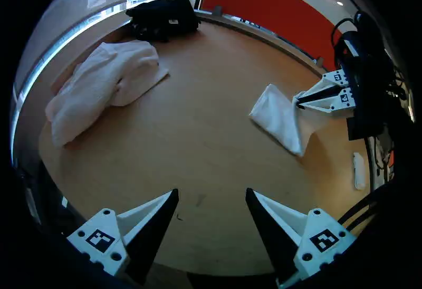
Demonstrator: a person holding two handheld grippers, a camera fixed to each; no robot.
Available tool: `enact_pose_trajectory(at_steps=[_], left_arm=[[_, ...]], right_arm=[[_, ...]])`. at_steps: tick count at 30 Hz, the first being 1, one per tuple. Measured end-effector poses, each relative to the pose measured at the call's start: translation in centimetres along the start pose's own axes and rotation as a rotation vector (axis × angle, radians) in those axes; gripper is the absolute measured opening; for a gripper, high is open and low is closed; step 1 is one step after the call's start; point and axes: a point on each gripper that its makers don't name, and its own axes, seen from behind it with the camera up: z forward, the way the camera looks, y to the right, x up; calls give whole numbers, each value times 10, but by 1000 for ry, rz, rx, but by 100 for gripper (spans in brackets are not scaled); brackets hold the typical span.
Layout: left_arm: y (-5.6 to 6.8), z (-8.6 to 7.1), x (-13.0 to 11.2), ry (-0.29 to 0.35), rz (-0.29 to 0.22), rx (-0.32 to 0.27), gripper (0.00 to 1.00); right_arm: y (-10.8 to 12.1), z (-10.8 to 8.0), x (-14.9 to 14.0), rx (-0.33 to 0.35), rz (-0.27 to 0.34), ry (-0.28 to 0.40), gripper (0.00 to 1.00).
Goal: Fold towel
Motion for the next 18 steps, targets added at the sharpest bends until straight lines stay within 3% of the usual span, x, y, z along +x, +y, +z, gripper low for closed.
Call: enact_pose_trajectory(at_steps=[11,18], left_arm=[[-9,-3,-17,-1,-62,9,94],[-13,-3,-19,4,-82,9,94]], right_arm=[[-28,57,19,118,-68,-63,3],[-30,66,22,123,-81,-81,4]])
